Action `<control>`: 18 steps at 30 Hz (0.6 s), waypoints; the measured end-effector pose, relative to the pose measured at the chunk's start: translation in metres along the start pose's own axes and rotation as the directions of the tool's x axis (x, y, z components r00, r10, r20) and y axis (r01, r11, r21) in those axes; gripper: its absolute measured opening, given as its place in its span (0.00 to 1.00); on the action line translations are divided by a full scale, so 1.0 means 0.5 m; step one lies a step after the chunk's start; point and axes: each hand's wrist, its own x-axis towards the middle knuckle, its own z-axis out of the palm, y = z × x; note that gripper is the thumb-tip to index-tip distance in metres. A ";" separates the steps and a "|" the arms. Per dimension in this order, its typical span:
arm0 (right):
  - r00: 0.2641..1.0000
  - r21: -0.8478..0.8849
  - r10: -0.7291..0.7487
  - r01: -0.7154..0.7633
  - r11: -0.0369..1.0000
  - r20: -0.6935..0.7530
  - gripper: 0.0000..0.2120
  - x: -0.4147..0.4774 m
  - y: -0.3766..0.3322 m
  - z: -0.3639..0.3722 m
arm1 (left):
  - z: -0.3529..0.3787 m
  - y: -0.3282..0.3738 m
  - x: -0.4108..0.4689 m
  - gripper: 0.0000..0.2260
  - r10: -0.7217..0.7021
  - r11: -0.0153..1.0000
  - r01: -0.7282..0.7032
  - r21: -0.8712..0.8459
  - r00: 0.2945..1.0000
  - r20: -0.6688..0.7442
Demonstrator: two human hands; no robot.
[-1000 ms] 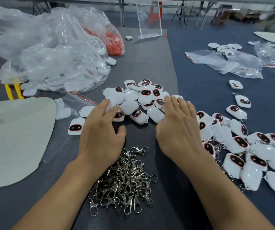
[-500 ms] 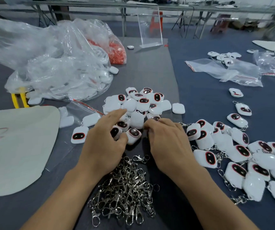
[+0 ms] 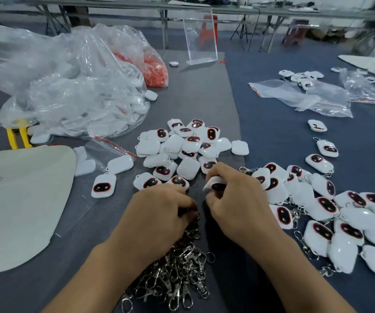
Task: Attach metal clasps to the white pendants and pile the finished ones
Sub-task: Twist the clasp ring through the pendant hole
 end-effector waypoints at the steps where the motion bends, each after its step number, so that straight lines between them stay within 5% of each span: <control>1: 1.000 -0.018 -0.002 0.003 1.000 0.015 0.08 0.000 0.001 0.002 | 0.004 -0.002 -0.001 0.03 0.012 1.000 -0.012 -0.001 1.000 -0.013; 6: 0.999 -0.057 -0.018 0.015 0.998 -0.045 0.08 -0.002 0.007 0.007 | 0.016 -0.002 -0.013 0.04 0.000 0.999 -0.006 -0.038 0.987 -0.161; 9: 0.995 0.234 0.086 -0.071 0.969 -0.054 0.10 -0.003 -0.001 0.001 | 0.011 0.002 -0.014 0.04 0.011 1.000 -0.002 0.024 0.915 -0.403; 11: 0.983 0.558 0.164 -0.183 0.809 0.085 0.11 -0.004 -0.014 0.002 | 0.006 0.003 -0.012 0.05 -0.073 0.997 0.070 -0.025 0.861 -0.503; 14: 0.952 0.792 0.117 -0.302 0.531 0.284 0.14 -0.012 -0.033 0.010 | 0.004 0.007 -0.010 0.15 -0.259 0.957 0.159 -0.244 0.848 -0.463; 18: 0.954 0.782 0.083 -0.283 0.555 0.287 0.15 -0.014 -0.037 0.015 | 0.006 -0.002 -0.005 0.11 -0.324 0.860 0.133 -0.493 0.888 -0.325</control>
